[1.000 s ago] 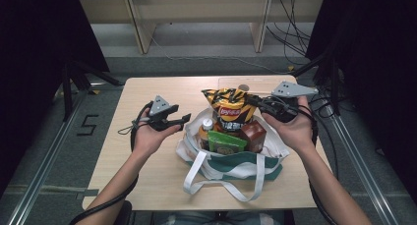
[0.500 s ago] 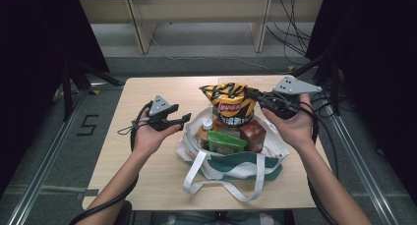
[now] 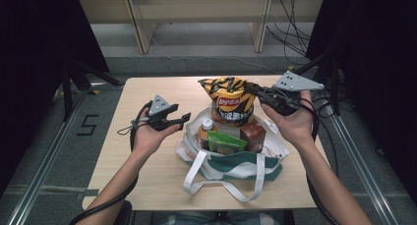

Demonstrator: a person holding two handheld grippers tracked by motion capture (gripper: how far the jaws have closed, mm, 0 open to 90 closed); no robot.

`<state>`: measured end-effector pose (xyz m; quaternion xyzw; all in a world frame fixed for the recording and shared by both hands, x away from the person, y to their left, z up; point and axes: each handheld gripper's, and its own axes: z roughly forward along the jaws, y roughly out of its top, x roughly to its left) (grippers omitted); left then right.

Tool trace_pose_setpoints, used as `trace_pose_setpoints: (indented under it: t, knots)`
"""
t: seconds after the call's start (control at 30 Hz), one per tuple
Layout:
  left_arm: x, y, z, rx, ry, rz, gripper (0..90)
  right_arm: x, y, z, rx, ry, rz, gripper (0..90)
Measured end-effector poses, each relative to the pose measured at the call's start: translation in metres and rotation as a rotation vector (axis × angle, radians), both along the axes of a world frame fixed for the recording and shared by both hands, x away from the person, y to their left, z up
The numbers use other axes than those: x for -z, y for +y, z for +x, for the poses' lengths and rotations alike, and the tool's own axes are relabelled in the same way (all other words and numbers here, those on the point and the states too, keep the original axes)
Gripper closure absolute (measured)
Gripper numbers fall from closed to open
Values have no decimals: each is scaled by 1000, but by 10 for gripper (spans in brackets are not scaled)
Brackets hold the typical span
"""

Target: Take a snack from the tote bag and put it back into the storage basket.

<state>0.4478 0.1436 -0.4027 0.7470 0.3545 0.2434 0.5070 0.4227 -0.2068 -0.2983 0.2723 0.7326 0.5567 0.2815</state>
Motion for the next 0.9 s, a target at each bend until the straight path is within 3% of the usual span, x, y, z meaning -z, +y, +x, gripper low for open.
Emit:
trace_pose_setpoints:
  t: [0.33, 0.73, 0.87, 0.9]
  knots:
    - [0, 0, 0, -4, 0, -2, 399, -8, 1, -1, -2, -5, 10, 900]
    - [-1, 0, 0, -4, -7, -5, 401, -15, -2, -1, 9, -60, 26, 900]
    - [-3, 0, -1, -3, -12, -11, 401, -17, -3, -1, 13, -66, 36, 900]
    - [-3, 0, -1, -2, -14, -13, 400, -17, -2, -2, 19, -45, 43, 900]
